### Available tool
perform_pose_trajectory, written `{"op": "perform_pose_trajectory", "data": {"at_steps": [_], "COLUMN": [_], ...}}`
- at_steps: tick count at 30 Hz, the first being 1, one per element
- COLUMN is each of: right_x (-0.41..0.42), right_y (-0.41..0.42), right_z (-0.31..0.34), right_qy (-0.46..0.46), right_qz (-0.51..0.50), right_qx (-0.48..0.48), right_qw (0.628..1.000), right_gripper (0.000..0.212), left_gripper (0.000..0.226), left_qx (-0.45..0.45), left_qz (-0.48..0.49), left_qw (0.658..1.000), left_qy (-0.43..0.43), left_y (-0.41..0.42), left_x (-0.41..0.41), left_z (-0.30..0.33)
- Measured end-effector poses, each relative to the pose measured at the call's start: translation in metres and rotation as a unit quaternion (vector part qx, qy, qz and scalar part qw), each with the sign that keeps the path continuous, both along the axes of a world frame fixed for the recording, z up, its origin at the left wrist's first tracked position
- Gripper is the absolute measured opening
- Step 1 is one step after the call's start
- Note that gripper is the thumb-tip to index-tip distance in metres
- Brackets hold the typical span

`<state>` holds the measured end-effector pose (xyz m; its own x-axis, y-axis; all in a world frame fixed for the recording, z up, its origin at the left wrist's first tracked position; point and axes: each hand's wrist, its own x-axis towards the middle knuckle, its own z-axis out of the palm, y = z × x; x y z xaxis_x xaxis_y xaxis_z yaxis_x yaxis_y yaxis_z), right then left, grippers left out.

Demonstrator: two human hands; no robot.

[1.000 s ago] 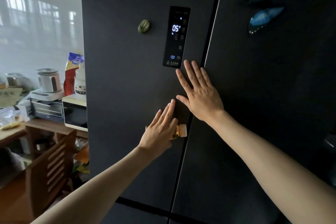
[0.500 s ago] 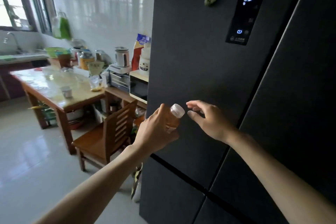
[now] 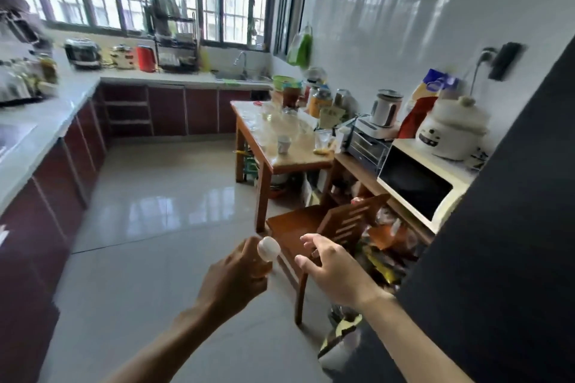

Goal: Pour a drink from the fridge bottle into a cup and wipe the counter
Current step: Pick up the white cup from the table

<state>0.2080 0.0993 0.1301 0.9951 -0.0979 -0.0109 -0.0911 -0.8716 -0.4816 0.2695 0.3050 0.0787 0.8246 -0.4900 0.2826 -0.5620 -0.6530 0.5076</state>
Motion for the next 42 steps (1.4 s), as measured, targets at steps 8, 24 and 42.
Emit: {"op": "perform_pose_trajectory", "data": {"at_steps": [8,24,42], "right_x": [0.165,0.464,0.866], "right_y": [0.006,-0.058,-0.262], "right_z": [-0.018,-0.064,-0.156], "right_qy": [0.012,0.027,0.145], "right_qz": [-0.031,-0.107,-0.221], "right_qx": [-0.087,-0.088,0.143], "right_qw": [0.996,0.990,0.954], "right_gripper": [0.064,0.065,0.105], "left_gripper": [0.049,0.055,0.053], "left_qx": [0.018,0.013,-0.024], "left_qz": [0.029,-0.001,0.056], "left_qw": [0.999,1.000,0.991], "left_qy": [-0.009,0.007,0.119], "left_y": [0.038,-0.051,-0.234], "left_x": [0.156,0.442,0.785], "left_z": [-0.034,-0.045,-0.105]}}
